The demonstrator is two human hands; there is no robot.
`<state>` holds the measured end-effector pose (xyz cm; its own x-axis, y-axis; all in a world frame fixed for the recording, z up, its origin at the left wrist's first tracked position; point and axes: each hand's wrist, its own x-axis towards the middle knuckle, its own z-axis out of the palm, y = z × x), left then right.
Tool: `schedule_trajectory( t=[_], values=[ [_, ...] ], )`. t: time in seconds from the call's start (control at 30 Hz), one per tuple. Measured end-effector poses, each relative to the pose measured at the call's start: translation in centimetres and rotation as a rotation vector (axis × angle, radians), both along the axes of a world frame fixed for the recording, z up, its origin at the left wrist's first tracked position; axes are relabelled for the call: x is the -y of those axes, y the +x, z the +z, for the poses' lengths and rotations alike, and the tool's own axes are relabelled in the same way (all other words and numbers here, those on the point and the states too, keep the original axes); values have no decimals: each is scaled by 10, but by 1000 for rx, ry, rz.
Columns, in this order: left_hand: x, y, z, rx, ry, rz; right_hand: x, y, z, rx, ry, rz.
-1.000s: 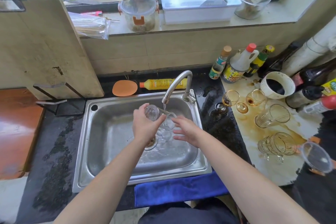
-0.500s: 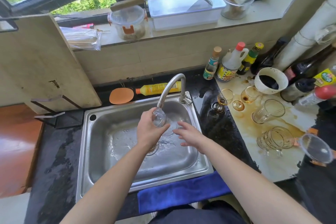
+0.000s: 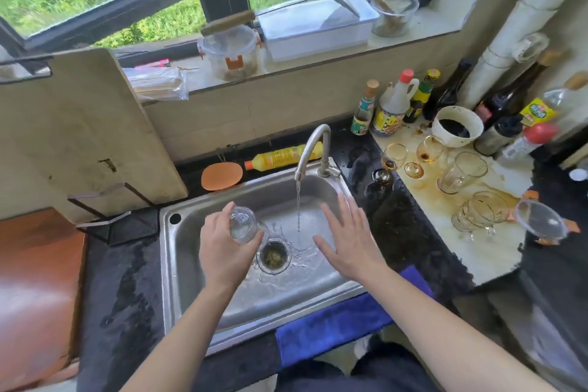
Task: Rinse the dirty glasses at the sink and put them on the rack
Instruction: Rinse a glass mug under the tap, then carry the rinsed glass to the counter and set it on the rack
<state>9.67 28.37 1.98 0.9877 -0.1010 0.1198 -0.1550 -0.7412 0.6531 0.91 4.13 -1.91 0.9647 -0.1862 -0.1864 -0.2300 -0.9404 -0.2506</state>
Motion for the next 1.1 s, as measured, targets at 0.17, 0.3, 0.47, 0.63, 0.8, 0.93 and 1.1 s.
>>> schedule_trajectory(
  t=[0.17, 0.3, 0.47, 0.63, 0.8, 0.93, 1.1],
  values=[
    [-3, -12, -1, -20, -8, -129, -16, -44, 3, -8, 58, -198],
    [20, -32, 19, 4, -63, -235, -11, -87, 24, 11, 142, -302],
    [76, -79, 53, 72, -150, -389, 19, -165, 56, 49, 296, -507],
    [151, -180, 83, 122, -201, -611, 48, -311, 83, 186, 226, -740],
    [221, -347, 97, 29, -250, -849, 58, -511, 87, 281, 107, -1010],
    [275, -513, 100, -32, -252, -1179, 44, -681, 94, 316, 1, -1300],
    [317, -698, 128, -183, -310, -1497, 13, -840, 109, 400, -66, -1649]
  ],
)
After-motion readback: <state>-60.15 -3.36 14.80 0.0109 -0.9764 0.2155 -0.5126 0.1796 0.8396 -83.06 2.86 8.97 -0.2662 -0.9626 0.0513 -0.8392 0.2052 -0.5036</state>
